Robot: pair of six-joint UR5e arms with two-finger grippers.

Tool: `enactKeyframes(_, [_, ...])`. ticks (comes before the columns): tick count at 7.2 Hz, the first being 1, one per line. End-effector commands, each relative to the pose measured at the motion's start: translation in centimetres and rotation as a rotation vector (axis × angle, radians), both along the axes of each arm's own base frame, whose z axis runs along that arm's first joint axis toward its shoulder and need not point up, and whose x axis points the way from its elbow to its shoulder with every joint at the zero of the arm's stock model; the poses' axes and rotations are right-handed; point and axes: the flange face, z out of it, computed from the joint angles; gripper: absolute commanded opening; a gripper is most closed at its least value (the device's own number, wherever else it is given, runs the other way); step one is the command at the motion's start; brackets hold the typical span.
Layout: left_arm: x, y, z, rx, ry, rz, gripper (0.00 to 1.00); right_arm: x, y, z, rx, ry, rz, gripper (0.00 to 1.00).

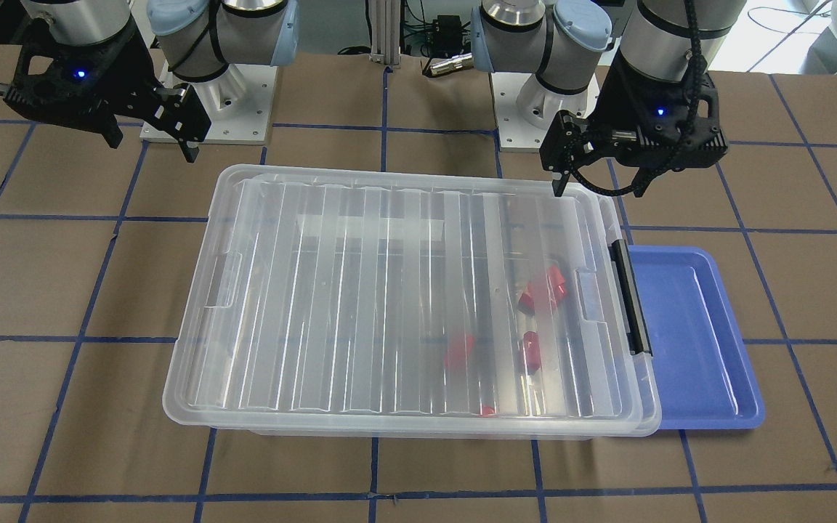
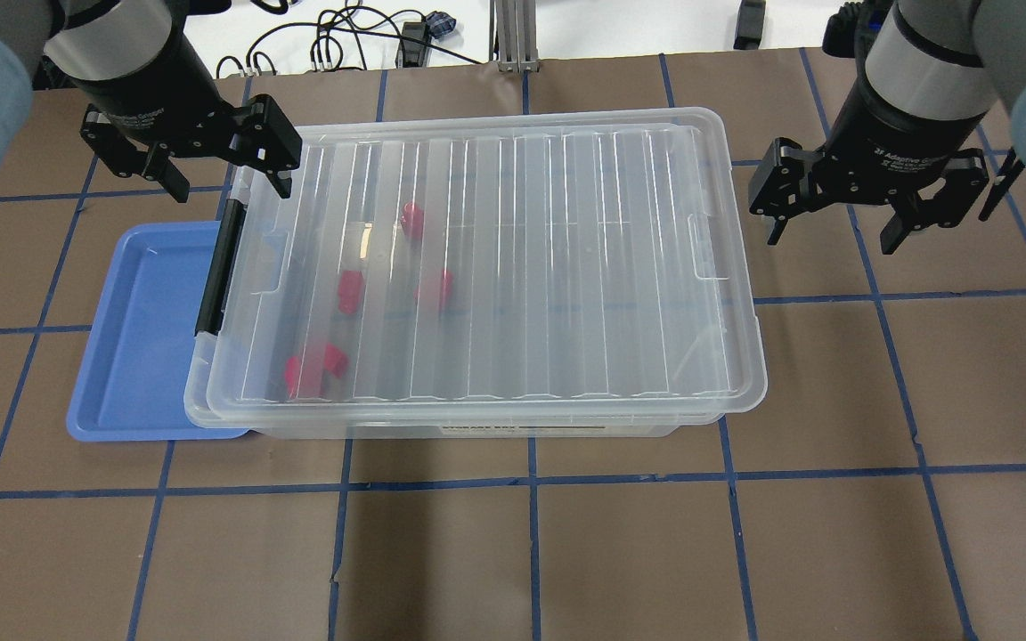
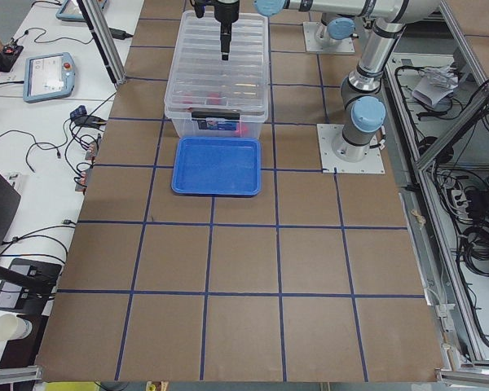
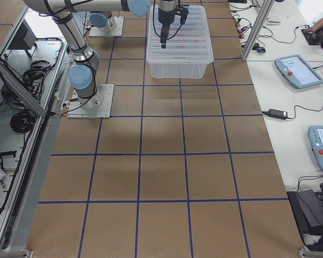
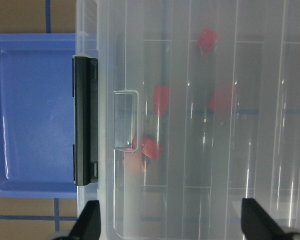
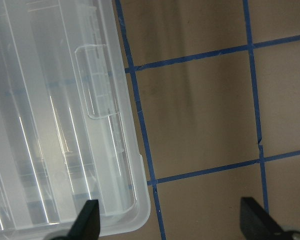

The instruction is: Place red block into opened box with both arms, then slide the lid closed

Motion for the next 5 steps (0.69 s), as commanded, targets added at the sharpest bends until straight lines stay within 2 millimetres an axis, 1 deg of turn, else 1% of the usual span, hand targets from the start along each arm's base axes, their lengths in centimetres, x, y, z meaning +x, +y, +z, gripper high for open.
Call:
enactKeyframes(1, [0.07, -0.03, 0.24, -0.001, -0.007, -0.008, 1.00, -0.01, -0.11, 0.55, -0.012, -0.002, -0.001, 1.00])
enactKeyframes(2, [0.07, -0.16, 0.09, 0.002, 0.000, -0.007, 1.00, -0.12, -0.14, 0.26, -0.006, 0.002, -0.004, 1.00])
enactKeyframes(5, [0.06, -0.18, 0.10, 0.001, 0.002, -0.007, 1.00, -0.07, -0.04, 0.24, -0.005, 0.004, -0.011, 1.00])
